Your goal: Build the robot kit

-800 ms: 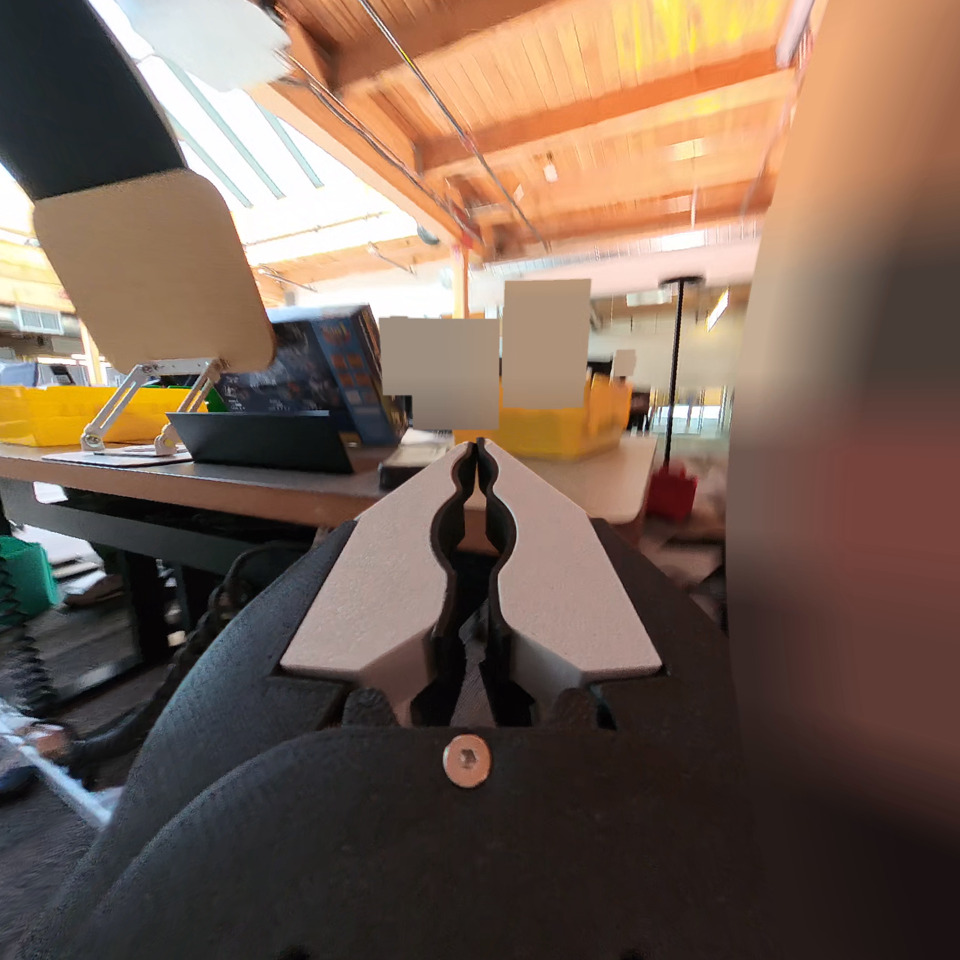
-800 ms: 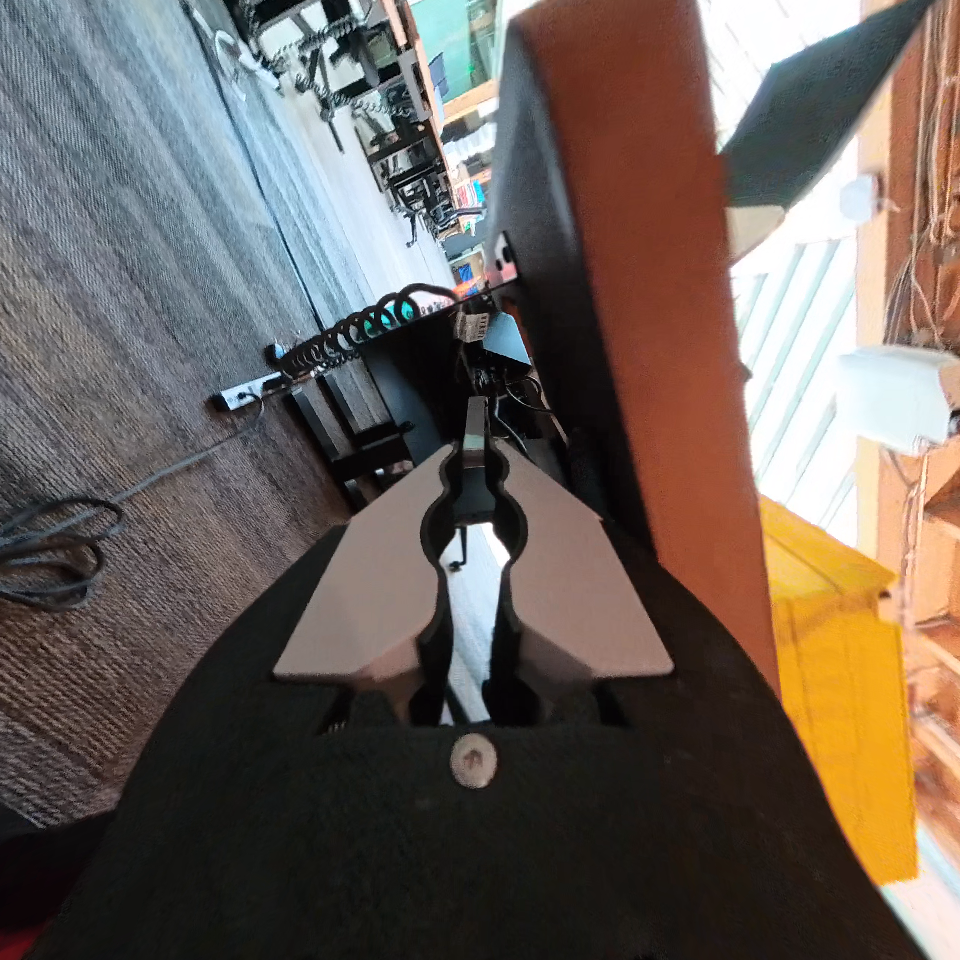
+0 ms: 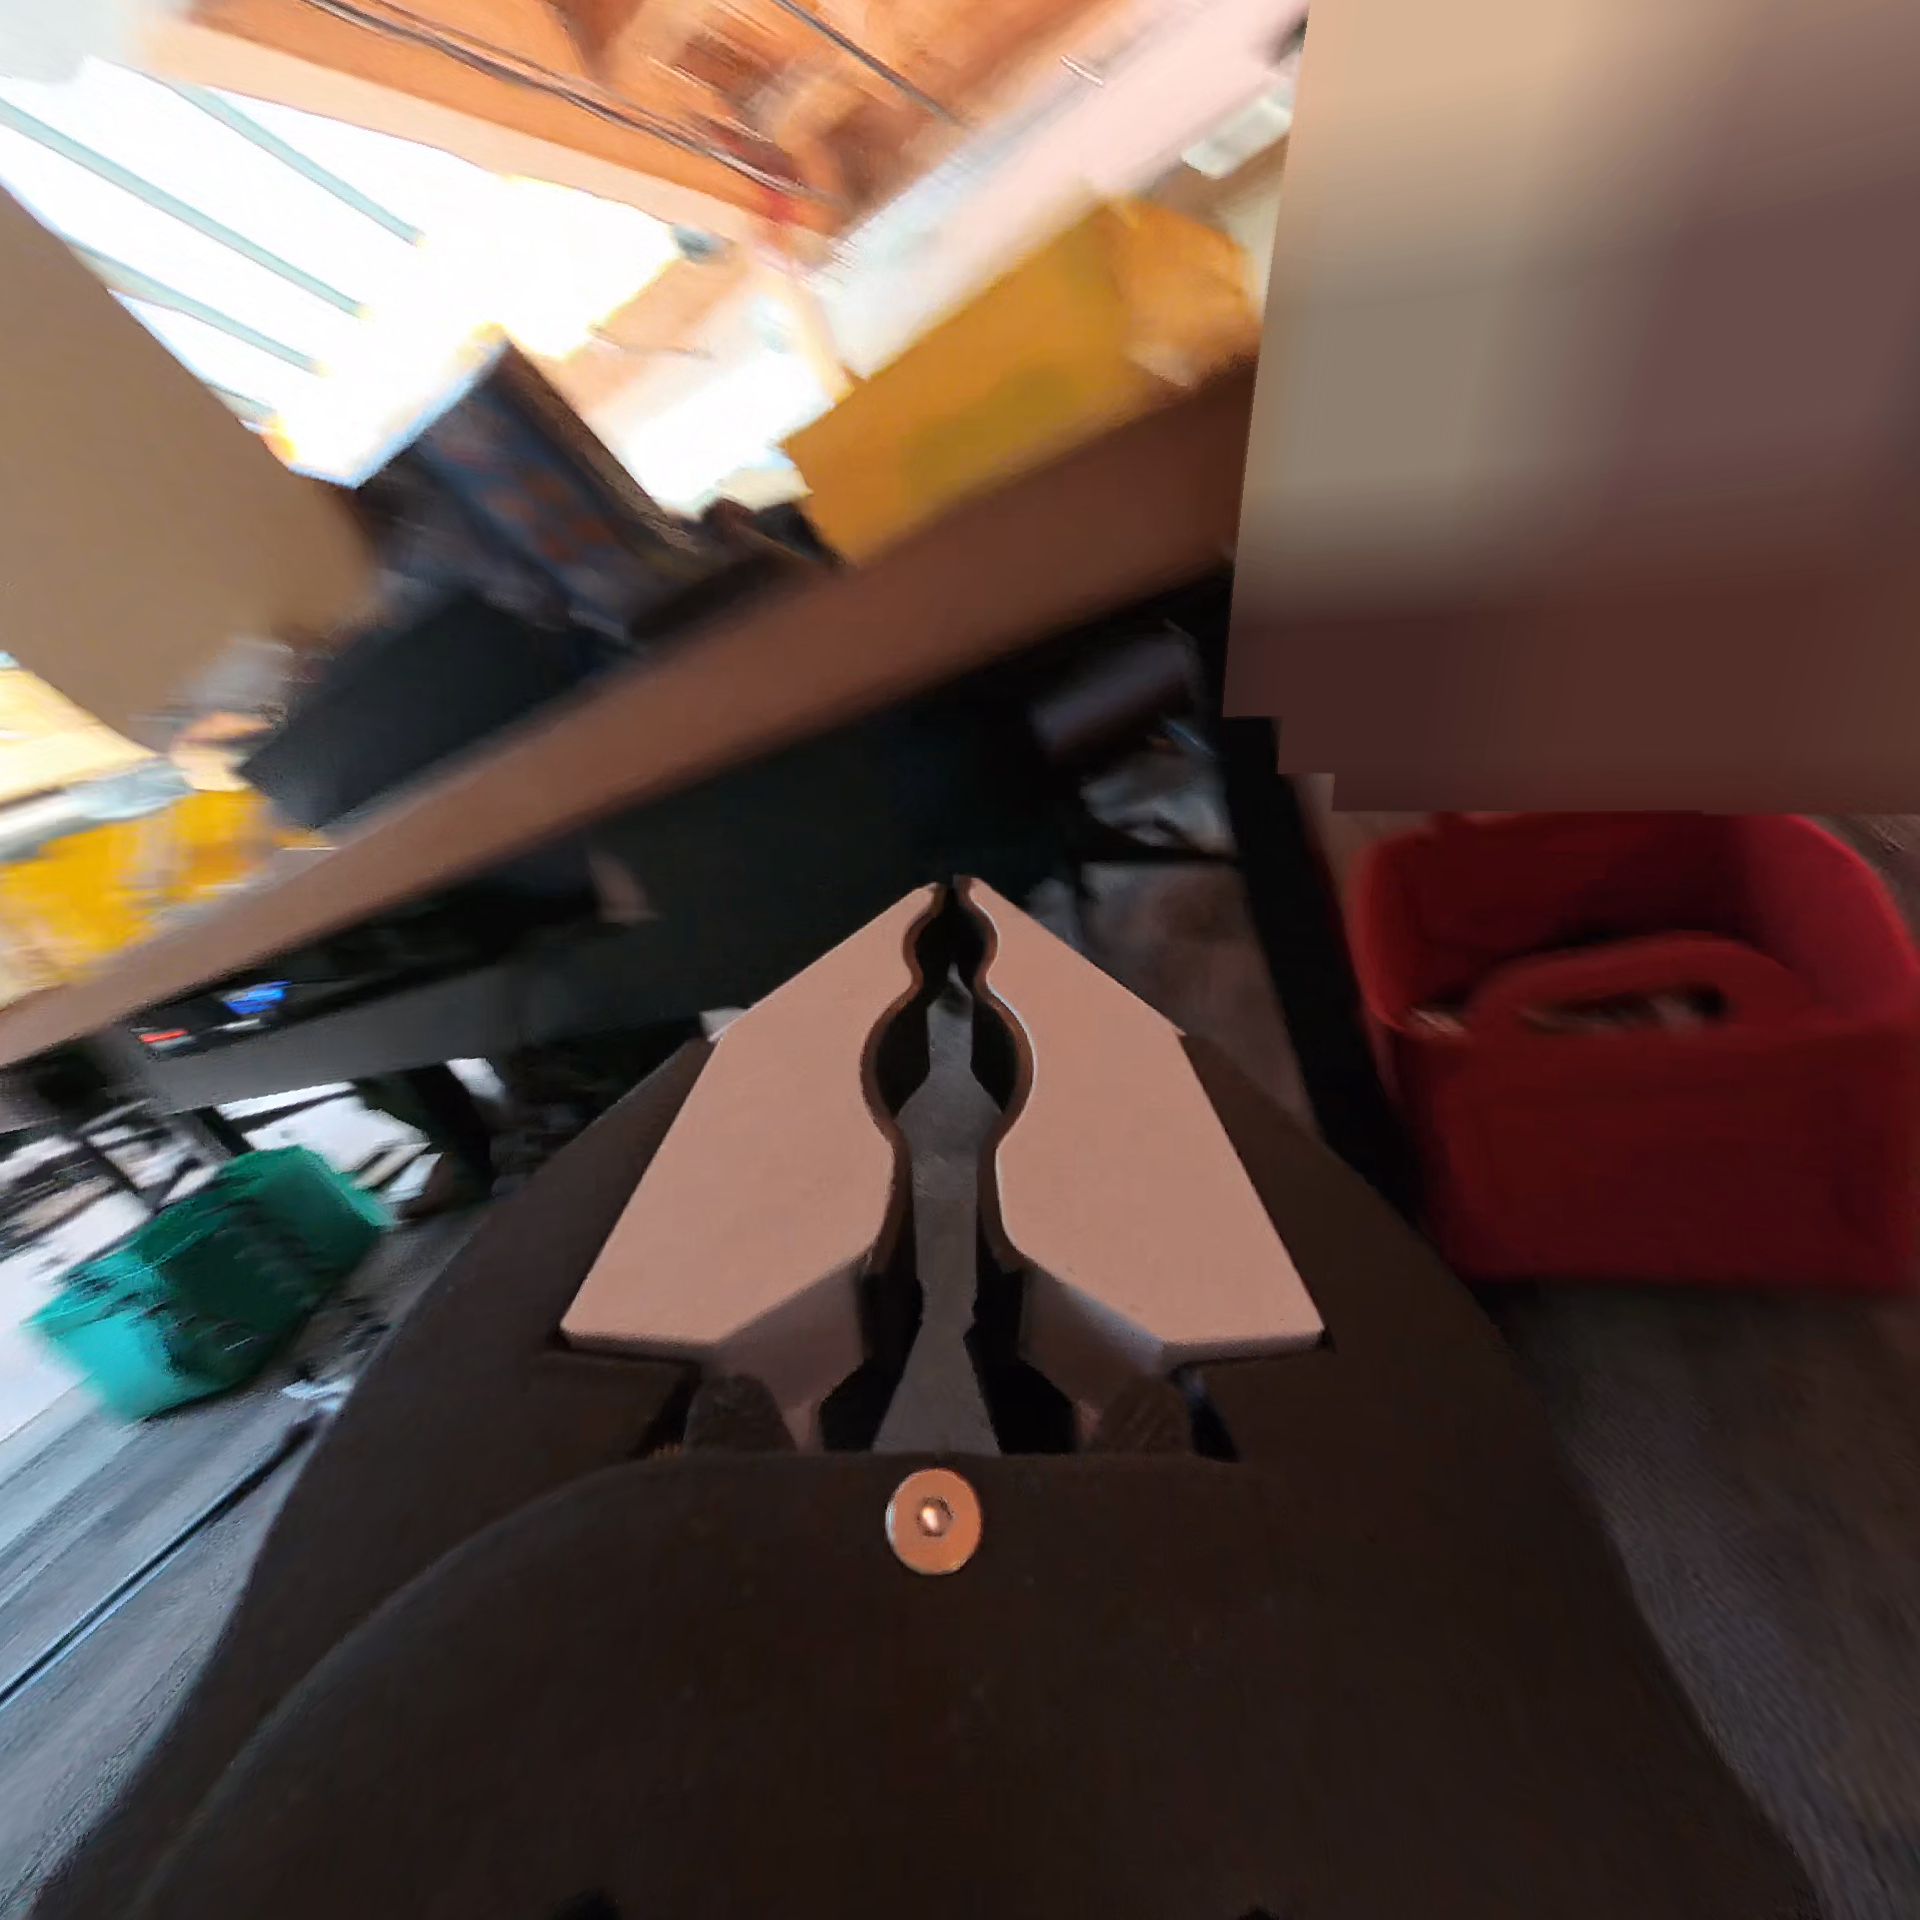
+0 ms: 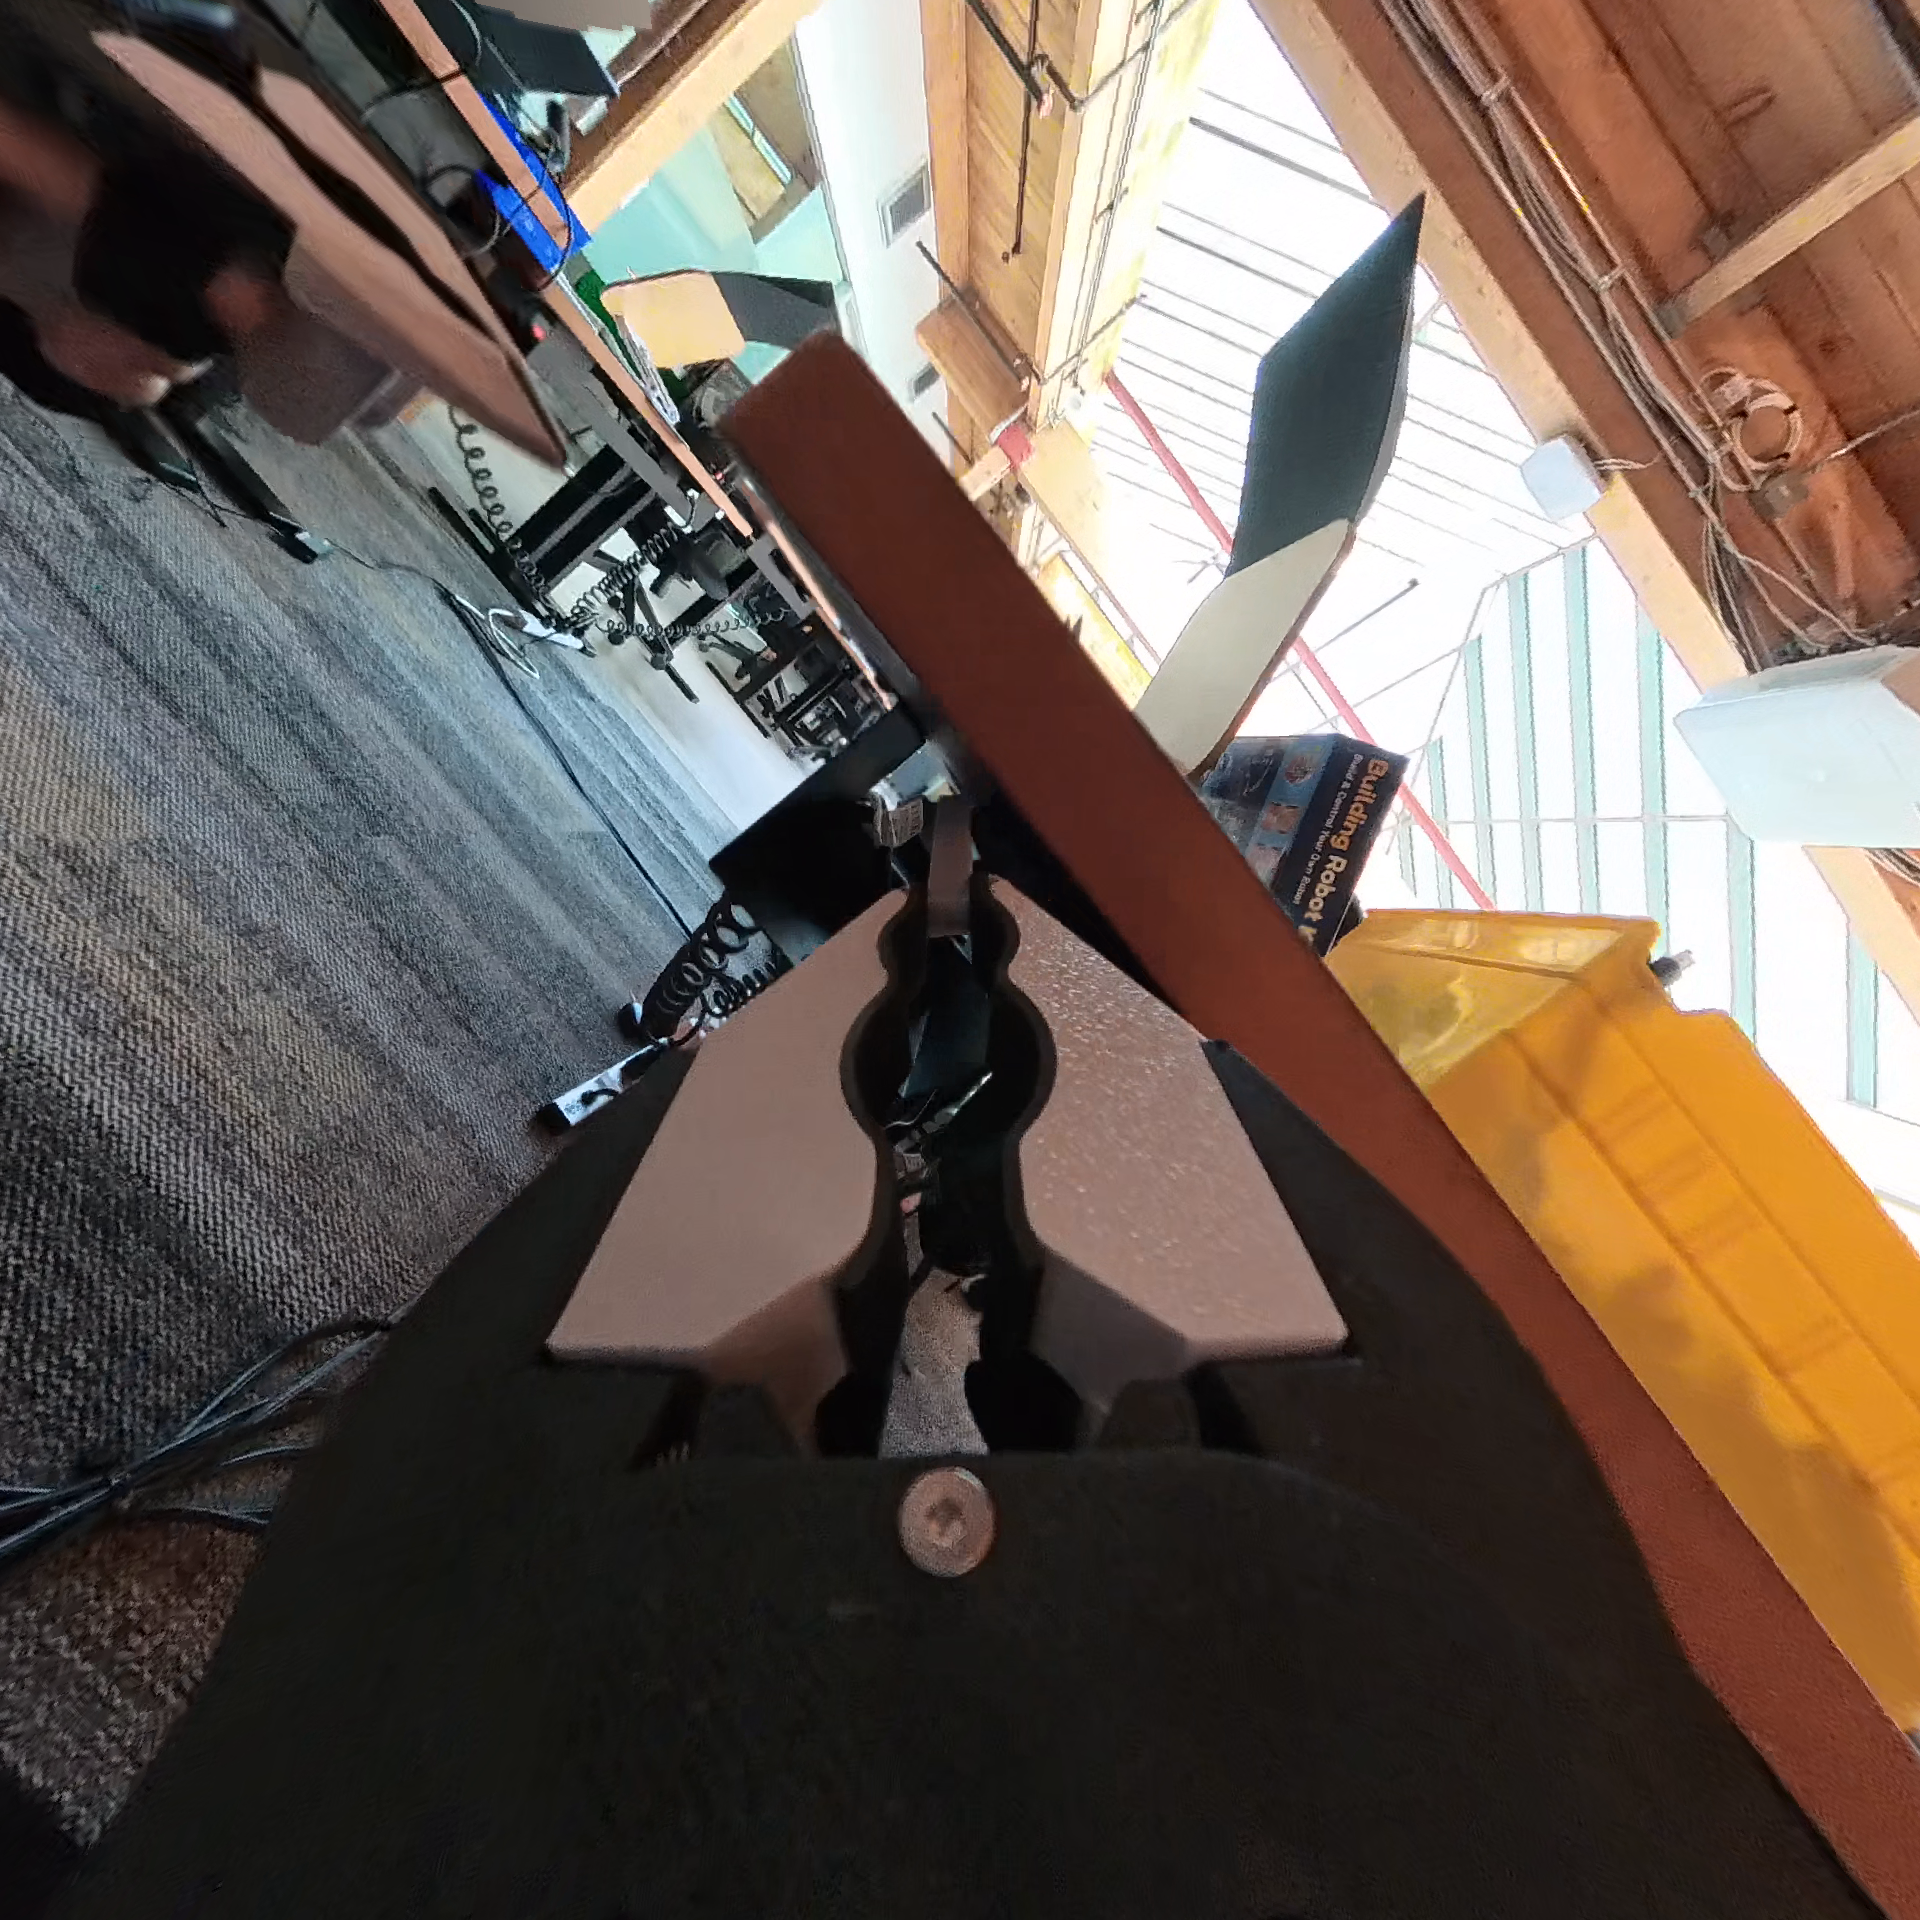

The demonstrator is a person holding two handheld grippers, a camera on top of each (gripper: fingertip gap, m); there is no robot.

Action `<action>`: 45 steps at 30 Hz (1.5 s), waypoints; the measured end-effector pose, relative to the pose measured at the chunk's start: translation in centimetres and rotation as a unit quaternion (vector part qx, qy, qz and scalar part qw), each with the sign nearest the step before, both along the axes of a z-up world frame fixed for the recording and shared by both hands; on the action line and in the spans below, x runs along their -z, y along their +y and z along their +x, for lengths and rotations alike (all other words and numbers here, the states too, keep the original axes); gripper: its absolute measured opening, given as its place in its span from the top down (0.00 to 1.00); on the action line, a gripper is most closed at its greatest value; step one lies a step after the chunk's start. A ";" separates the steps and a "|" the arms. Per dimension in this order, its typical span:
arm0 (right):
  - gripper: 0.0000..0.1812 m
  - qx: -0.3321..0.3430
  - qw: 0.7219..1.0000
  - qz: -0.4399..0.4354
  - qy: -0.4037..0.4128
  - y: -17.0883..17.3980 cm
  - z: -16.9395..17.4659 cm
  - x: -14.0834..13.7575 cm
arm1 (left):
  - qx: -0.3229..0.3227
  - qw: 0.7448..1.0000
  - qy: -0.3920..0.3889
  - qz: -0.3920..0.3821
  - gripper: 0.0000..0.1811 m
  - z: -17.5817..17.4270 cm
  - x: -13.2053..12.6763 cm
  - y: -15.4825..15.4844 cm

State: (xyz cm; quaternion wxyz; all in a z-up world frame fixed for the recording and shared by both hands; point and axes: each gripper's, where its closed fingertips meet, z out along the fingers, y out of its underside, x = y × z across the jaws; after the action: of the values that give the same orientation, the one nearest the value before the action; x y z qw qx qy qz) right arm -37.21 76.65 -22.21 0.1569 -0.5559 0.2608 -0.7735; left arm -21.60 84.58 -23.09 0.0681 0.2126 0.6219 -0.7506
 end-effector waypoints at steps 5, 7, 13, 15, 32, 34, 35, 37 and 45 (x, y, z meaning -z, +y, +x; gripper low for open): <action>0.96 0.019 0.999 -0.015 0.039 -1.6 0.0 2.2 | -0.032 0.991 -0.132 -0.015 1.00 -5.1 2.9 -4.8; 0.96 0.021 0.998 -0.021 0.048 -1.4 0.0 2.5 | -0.089 0.980 -0.176 -0.018 0.93 -5.2 3.2 -6.9; 0.96 0.037 0.996 -0.023 0.072 -2.3 -0.1 2.8 | -0.197 0.939 -0.276 0.050 0.85 -4.6 6.0 -12.6; 0.96 0.034 0.997 -0.015 0.075 -2.7 -0.2 3.2 | -0.204 0.938 -0.274 0.060 0.82 -4.9 5.8 -13.8; 0.96 0.059 0.992 -0.004 0.107 -5.1 -1.8 6.7 | -0.238 0.913 -0.310 0.116 0.81 -1.9 7.2 -18.3; 0.96 0.060 0.993 0.004 0.101 -5.3 -2.2 6.5 | -0.243 0.911 -0.312 0.116 0.83 -1.6 7.4 -18.4; 0.96 0.060 0.993 0.007 0.098 -5.4 -2.4 6.3 | -0.244 0.911 -0.315 0.108 0.85 -1.6 7.3 -18.4; 0.96 0.064 0.993 0.009 0.099 -5.6 -2.7 6.4 | -0.244 0.912 -0.313 0.102 0.89 -1.5 7.0 -18.4; 0.96 0.076 0.990 0.001 0.120 -5.6 -2.9 7.1 | -0.235 0.910 -0.314 0.133 0.91 -1.5 7.5 -18.4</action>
State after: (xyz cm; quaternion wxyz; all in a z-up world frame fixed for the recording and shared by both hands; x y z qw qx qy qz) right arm -40.10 71.02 -29.29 0.0661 -0.6233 0.3199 -0.7104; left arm -23.05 66.13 -30.54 0.4054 0.2926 0.6941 -0.5179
